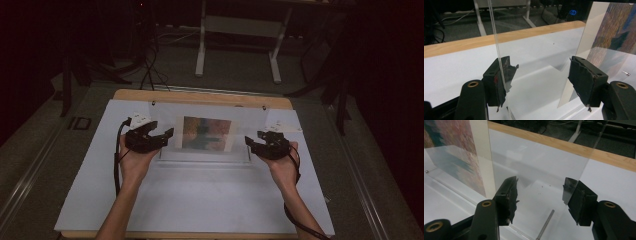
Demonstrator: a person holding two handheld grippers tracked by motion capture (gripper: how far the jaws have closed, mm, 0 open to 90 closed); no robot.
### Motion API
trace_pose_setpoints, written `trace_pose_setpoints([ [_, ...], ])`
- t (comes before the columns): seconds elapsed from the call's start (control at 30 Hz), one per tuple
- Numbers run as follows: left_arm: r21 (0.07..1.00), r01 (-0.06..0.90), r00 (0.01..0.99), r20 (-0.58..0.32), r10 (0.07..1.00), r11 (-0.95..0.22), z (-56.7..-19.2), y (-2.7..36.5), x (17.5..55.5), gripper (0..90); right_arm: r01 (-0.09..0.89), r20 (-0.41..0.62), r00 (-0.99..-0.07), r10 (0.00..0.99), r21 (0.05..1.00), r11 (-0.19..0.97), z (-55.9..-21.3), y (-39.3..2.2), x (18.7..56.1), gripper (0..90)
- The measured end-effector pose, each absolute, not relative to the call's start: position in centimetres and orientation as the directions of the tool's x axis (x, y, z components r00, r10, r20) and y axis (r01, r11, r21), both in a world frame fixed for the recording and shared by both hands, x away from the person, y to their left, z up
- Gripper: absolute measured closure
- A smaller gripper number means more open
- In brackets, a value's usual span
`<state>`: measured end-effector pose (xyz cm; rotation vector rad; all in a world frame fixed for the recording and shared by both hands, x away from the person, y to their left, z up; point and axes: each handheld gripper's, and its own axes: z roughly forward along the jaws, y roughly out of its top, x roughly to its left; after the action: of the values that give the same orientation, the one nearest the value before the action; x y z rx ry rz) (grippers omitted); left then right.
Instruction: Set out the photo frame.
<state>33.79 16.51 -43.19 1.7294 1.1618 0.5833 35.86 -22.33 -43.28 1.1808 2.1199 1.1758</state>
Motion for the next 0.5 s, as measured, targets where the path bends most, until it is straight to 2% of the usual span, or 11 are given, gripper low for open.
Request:
trace_pose_setpoints([
  [0.33, 0.881, 0.458, 0.425, -0.096, 0.9, -0.122, -42.98, 16.07, 32.73, 33.9, 0.488, 0.048, -0.54, 0.84, 0.831, 0.266, -43.63, -22.59, 35.26, 44.6],
  [0.5, 0.861, 0.497, 0.418, -0.13, 0.899, -0.106, -43.63, 16.06, 32.8, 33.7, 0.506, 0.055, -0.535, 0.843, 0.82, 0.268, -44.13, -22.61, 35.09, 44.6],
])
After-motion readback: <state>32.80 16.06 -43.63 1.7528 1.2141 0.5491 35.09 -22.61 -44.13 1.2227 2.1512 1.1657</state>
